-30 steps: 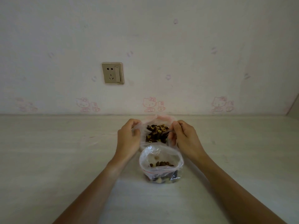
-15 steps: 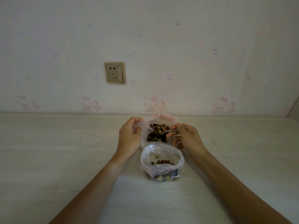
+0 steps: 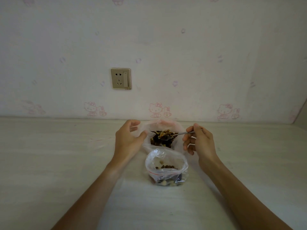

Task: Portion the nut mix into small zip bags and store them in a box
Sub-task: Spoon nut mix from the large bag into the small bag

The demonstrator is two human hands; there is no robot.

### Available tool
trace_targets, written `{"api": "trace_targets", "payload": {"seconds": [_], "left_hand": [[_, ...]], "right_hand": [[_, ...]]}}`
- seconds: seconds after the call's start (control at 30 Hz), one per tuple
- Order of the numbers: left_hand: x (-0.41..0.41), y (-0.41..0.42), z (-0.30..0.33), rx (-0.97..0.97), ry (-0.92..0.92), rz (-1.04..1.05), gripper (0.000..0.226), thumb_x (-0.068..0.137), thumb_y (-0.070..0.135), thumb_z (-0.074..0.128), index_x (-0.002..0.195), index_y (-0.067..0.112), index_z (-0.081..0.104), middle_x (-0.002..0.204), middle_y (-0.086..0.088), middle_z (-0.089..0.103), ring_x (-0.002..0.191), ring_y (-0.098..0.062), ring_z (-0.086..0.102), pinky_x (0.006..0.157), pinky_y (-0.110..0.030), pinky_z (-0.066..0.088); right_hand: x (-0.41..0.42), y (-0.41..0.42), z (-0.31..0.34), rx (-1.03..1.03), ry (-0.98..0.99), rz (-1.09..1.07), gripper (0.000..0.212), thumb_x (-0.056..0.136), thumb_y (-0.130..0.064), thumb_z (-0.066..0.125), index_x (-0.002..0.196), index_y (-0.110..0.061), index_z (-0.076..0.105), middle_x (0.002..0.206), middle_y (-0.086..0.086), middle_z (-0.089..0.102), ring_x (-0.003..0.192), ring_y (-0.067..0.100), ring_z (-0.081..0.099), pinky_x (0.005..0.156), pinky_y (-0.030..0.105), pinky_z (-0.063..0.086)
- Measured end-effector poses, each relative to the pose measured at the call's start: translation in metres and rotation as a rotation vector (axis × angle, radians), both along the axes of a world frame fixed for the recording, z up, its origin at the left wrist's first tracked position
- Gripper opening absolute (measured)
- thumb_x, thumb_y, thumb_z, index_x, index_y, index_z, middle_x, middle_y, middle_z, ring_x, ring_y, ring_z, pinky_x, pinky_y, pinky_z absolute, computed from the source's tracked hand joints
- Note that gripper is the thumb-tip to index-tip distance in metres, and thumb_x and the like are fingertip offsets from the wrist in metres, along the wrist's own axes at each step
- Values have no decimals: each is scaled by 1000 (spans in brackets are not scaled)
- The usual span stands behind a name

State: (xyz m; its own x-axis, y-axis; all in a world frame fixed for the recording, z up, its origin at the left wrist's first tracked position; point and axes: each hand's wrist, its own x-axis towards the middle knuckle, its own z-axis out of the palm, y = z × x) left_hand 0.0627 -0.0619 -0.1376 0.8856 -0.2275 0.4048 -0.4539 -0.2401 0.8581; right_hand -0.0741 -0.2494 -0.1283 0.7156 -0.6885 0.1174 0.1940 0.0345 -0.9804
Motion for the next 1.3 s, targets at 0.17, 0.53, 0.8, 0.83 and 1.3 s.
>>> {"api": "trace_targets", "payload": {"seconds": [0.17,0.53,0.8,0.83,1.3], "left_hand": [[-16,20,9,113,-284,53,26,86,25,82,105,31,65,106,17,64,99,0,61,81,-20,47],[-63,37,4,355,120,-292,23,97,48,67,89,28,75,73,6,76,58,-9,73,62,-23,49],[-62,34,-8,88,229,-365,19,101,24,66,89,16,79,79,-11,77,59,-25,67,53,-30,51],[-62,35,-8,63,245,-376,19,101,24,66,89,18,80,81,-12,77,61,-26,67,53,-29,50],[-42,35,-16,62,182,-122,35,98,52,63,83,23,73,66,3,72,47,-9,64,51,-18,43]], "right_hand": [[-12,7,2,41,-35,-7,38,111,-28,39,90,-6,61,66,10,65,46,23,54,40,26,30],[-78,24,27,-36,-144,110,40,111,-28,41,82,-10,63,66,14,63,48,28,55,38,28,32],[-101,40,23,-711,-16,187,37,111,-34,37,89,-19,63,76,2,66,60,19,61,51,19,43],[-103,41,22,-850,13,192,36,111,-39,35,89,-28,61,78,-4,65,62,15,61,54,19,45],[-61,26,22,-329,-78,66,39,112,-29,38,93,-5,62,71,9,67,58,28,60,40,31,40]]}}
